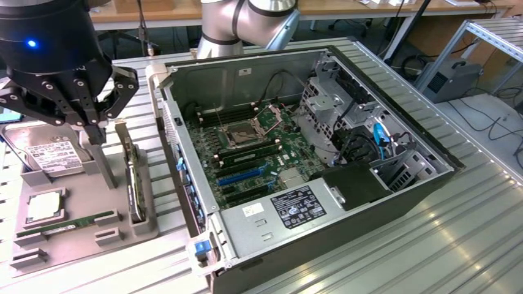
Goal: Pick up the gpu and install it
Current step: 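Reach for the gpu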
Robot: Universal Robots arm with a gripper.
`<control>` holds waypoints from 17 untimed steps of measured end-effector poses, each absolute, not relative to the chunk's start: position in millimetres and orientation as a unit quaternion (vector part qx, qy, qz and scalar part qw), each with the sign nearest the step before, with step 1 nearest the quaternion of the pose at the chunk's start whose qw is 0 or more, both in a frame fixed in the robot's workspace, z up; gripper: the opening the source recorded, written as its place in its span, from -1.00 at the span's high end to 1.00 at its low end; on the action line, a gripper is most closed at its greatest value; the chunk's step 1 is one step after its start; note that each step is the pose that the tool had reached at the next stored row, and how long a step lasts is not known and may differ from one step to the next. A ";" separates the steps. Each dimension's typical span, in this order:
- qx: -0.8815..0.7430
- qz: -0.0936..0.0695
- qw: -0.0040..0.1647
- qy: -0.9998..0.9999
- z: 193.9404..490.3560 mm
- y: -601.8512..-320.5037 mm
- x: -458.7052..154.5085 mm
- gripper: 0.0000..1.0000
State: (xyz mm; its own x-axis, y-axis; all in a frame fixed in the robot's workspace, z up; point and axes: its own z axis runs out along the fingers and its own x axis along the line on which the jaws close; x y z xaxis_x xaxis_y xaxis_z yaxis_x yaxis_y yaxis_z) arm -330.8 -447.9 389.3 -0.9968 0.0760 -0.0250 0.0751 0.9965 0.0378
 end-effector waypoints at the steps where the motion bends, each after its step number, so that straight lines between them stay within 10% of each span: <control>1: 0.038 0.018 0.013 0.999 389.3 -448.7 -330.8 0.79; 17: 0.038 0.015 0.013 0.999 389.3 -462.0 -330.8 0.79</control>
